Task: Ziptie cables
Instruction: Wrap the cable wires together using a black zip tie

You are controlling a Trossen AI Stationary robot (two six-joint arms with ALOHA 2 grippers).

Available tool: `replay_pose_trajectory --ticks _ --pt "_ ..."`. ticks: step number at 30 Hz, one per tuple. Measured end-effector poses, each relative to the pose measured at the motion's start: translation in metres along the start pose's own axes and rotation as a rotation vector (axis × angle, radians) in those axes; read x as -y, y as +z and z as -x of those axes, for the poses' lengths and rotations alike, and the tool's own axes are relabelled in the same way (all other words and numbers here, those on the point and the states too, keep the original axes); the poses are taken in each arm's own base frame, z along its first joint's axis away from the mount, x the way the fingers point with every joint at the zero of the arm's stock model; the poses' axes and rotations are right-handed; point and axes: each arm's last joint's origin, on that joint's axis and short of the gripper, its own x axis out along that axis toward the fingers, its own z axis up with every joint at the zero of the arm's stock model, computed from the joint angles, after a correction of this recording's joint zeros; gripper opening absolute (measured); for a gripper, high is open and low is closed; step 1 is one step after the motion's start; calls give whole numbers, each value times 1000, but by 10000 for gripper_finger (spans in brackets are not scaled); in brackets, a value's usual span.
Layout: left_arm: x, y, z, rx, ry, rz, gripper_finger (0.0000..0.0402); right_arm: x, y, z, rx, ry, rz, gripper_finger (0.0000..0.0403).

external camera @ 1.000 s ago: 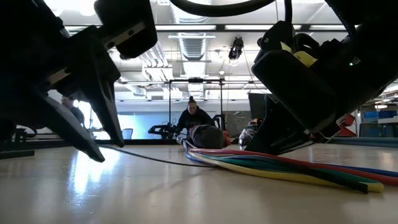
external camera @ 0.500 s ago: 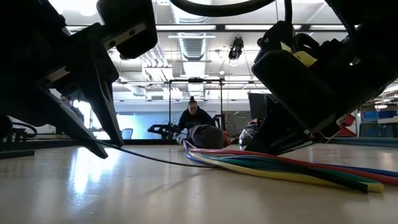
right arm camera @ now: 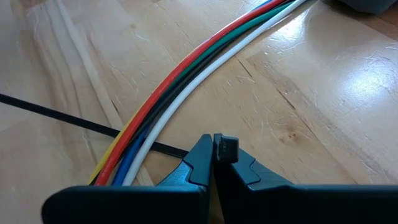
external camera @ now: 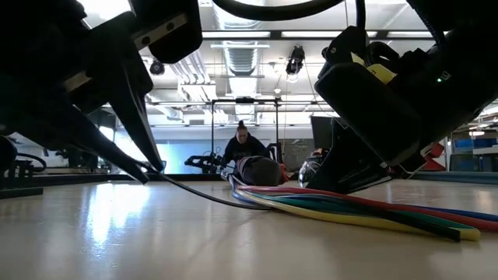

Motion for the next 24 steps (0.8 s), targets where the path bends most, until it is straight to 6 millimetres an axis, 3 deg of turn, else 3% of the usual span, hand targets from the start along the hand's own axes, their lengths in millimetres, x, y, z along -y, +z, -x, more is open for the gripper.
replay_pose_trajectory --ticks 24 --pt "-4 3 0 33 36 102 2 0 0 0 7 -2 -2 0"
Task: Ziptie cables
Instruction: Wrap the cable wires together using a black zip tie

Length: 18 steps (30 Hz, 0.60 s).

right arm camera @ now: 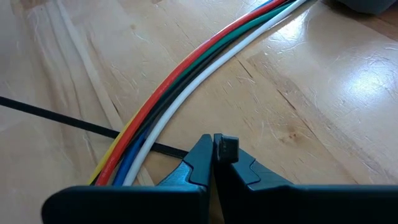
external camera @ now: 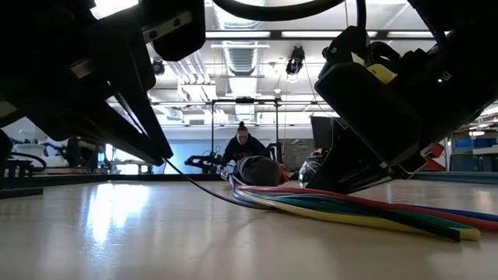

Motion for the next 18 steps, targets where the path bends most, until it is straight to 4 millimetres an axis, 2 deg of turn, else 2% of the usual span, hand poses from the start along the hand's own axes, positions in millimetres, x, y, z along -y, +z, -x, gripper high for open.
replay_pose_trajectory --ticks 8,15,18 --pt "-1 1 0 11 9 42 0 0 0 0 10 -5 12 0" --pt "-10 -3 -3 56 6 249 0 -2 4 2 40 1 123 0" --pt "-15 -8 -4 74 -26 340 0 -10 11 3 63 13 174 0"
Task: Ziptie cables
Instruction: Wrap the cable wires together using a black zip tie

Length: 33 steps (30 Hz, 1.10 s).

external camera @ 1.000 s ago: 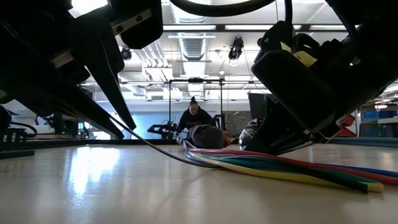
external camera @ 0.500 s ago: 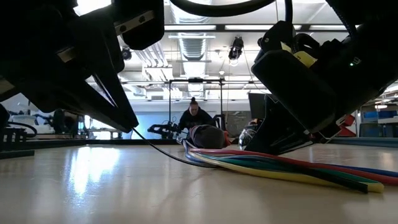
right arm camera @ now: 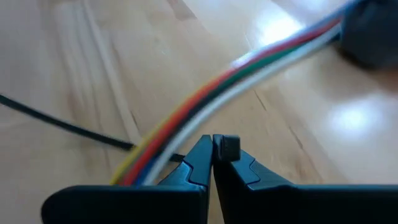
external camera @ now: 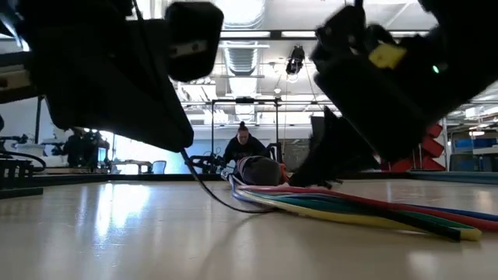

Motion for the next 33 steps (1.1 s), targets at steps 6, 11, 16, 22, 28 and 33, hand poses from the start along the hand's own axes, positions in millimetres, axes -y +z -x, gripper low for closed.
replay_pose_trajectory --ticks 6,11,16,22,28,33 --pt "-13 -7 -2 29 -88 197 0 -12 17 4 57 -5 125 0" --pt "-17 -10 -3 36 -122 295 0 -23 28 11 107 -19 216 0" --pt "-23 -13 -3 40 -151 392 0 -31 36 17 130 -25 301 0" --pt "-35 -24 -8 34 -201 568 0 -38 47 21 152 -21 429 0" --pt "-43 -37 -18 33 -274 728 0 -43 55 24 145 -35 565 0" --pt "-44 -37 -19 42 -293 768 0 -41 57 26 78 -69 669 0"
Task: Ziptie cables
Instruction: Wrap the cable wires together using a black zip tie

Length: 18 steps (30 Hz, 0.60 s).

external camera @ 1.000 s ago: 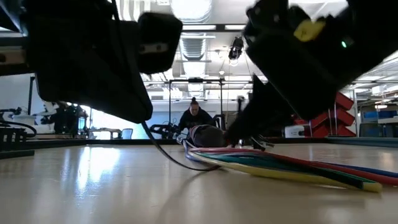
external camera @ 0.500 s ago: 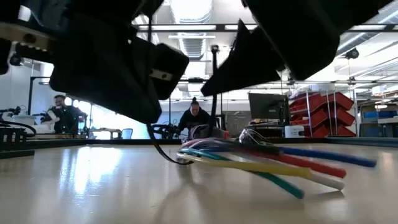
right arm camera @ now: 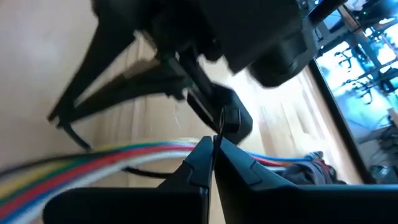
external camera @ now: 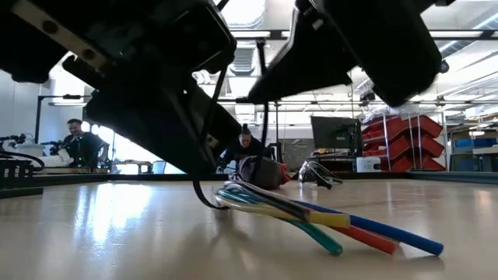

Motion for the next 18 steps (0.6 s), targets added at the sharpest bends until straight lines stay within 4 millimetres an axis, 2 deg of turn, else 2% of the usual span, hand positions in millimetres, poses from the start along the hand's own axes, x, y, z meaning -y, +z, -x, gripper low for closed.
replay_pose_trajectory --ticks 18 --pt "-6 5 2 39 -19 89 0 10 2 -10 -28 -44 136 0"
